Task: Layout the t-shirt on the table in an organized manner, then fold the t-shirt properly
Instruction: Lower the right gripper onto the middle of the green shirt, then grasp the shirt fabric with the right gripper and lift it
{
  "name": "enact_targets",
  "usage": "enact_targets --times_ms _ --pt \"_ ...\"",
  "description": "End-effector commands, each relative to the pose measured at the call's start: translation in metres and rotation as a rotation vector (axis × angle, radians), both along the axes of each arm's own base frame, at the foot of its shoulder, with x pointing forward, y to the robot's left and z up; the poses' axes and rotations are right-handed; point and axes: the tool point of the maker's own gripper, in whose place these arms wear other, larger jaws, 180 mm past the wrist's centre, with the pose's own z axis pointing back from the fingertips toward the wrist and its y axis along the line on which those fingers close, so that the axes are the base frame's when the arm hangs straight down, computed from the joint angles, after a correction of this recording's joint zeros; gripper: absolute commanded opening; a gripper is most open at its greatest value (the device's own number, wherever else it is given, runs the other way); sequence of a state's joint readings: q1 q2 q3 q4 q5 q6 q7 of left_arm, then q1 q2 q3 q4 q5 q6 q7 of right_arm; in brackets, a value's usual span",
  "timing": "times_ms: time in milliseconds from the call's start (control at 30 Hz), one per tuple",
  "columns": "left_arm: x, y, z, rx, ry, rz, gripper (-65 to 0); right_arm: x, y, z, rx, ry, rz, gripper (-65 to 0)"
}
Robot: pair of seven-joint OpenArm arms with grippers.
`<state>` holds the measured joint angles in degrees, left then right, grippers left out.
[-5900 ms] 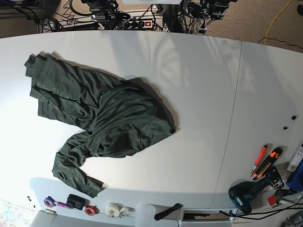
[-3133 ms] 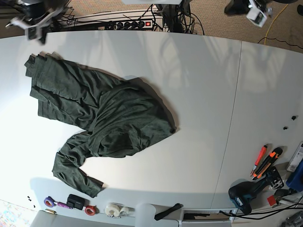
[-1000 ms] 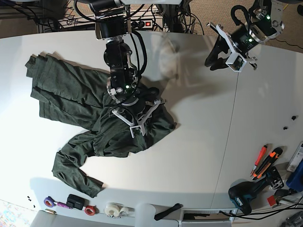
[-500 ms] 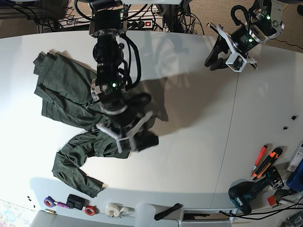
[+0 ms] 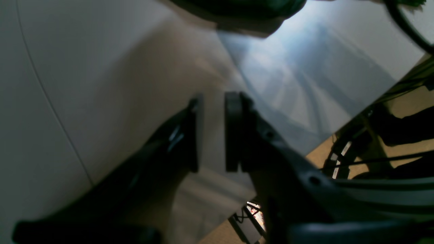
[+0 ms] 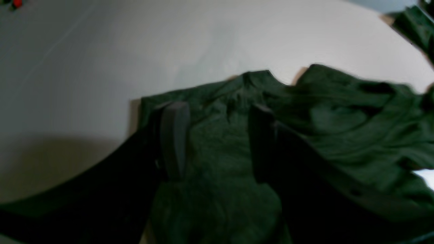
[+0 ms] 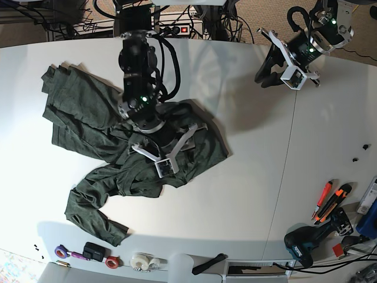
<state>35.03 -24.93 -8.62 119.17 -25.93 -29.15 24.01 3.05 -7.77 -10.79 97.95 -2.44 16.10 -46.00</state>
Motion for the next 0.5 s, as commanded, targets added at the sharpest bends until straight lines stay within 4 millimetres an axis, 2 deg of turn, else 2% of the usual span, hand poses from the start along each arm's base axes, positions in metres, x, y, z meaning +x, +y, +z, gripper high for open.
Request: enact_targets --times_ms 0,133,300,333,433,467 --pt "0.003 -0.002 0.01 -0.022 -0.032 -0.007 -52.9 0.012 0.004 0.007 0.019 -0.028 -0.003 -36.4" --pt "0.002 -0.002 0.01 -0.022 -0.032 -0.007 -52.9 0.027 0.016 -0.022 0.052 0.069 0.019 -36.4" --pt "0.002 -0.002 0.009 -0.02 -0.03 -0.007 -52.9 0.034 0.041 -0.029 0.023 0.098 0.095 -36.6" --pt "0.002 -0.002 0.009 -0.02 -0.03 -0.007 -52.9 0.032 0.045 -0.03 0.015 0.103 0.104 -39.0" --pt "0.002 -0.002 0.009 -0.02 -0.03 -0.006 -52.9 0.025 0.052 -0.036 -0.041 0.125 0.136 -57.6" --pt "0.002 -0.002 0.009 -0.02 -0.029 -0.006 -52.9 0.023 0.052 -0.039 -0.076 0.136 0.142 -61.4"
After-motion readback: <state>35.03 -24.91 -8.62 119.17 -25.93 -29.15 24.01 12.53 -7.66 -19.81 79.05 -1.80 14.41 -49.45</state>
